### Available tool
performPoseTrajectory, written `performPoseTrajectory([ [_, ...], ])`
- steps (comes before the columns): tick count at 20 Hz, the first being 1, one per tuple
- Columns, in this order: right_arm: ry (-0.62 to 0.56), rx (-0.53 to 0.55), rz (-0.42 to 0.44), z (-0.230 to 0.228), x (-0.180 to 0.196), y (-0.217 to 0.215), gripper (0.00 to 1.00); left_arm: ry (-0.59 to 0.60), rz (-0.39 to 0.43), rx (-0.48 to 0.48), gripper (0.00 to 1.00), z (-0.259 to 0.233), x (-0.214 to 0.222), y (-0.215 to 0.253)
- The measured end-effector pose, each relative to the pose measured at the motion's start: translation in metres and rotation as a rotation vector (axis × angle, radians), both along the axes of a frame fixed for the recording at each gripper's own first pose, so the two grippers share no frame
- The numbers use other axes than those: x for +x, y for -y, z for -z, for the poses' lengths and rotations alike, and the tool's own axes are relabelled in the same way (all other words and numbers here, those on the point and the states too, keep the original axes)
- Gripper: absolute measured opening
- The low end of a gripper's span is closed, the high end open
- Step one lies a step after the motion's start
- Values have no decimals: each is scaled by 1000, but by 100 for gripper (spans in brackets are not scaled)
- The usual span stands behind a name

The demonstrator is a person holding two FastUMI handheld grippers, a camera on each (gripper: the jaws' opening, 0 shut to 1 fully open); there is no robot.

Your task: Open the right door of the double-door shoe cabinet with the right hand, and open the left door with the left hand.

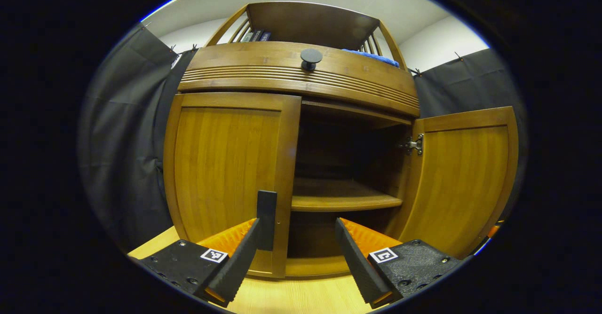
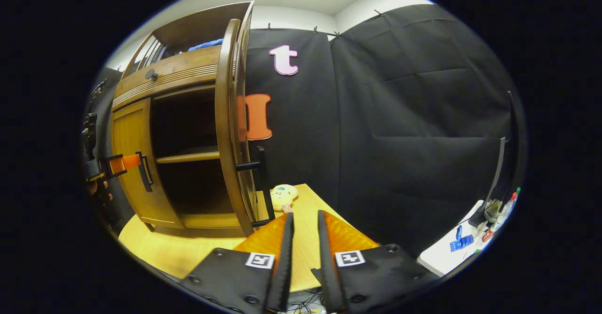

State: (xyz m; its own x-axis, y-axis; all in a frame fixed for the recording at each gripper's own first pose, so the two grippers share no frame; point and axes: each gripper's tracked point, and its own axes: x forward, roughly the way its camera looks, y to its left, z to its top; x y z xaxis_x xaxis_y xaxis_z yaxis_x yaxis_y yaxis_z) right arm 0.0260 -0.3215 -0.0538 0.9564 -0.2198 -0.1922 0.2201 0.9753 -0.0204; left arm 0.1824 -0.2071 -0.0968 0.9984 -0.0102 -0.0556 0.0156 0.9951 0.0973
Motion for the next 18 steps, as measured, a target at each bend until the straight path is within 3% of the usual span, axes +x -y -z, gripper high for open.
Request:
performPoseTrajectory([
  [4, 21, -10, 35, -9, -3, 5, 100, -1, -31, -21, 91, 11, 28, -18],
  [5, 27, -16, 41, -11, -4, 7, 99, -4, -39, -28, 94, 15, 34, -24],
  [10, 15, -23, 58, -9, -4, 5, 99, -26, -57, 12, 91, 33, 62, -47],
  [11, 8, -24, 68, -8, -5, 6, 90, -30, -58, 13, 91, 35, 65, -51],
  [12, 5, -27, 76, -8, -6, 5, 99, -30, -52, 11, 90, 36, 68, -51],
  [13, 4, -29, 83, -8, -6, 5, 99, -24, -42, 14, 89, 36, 70, -50],
  [14, 4, -30, 89, -8, -7, 5, 91, -20, -33, 25, 87, 35, 73, -50],
  [15, 2, -30, 93, -7, -7, 5, 99, -18, -24, 39, 84, 37, 76, -50],
  [18, -4, -25, 106, -6, -10, 3, 99, -37, -9, 47, 70, 45, 87, -51],
])
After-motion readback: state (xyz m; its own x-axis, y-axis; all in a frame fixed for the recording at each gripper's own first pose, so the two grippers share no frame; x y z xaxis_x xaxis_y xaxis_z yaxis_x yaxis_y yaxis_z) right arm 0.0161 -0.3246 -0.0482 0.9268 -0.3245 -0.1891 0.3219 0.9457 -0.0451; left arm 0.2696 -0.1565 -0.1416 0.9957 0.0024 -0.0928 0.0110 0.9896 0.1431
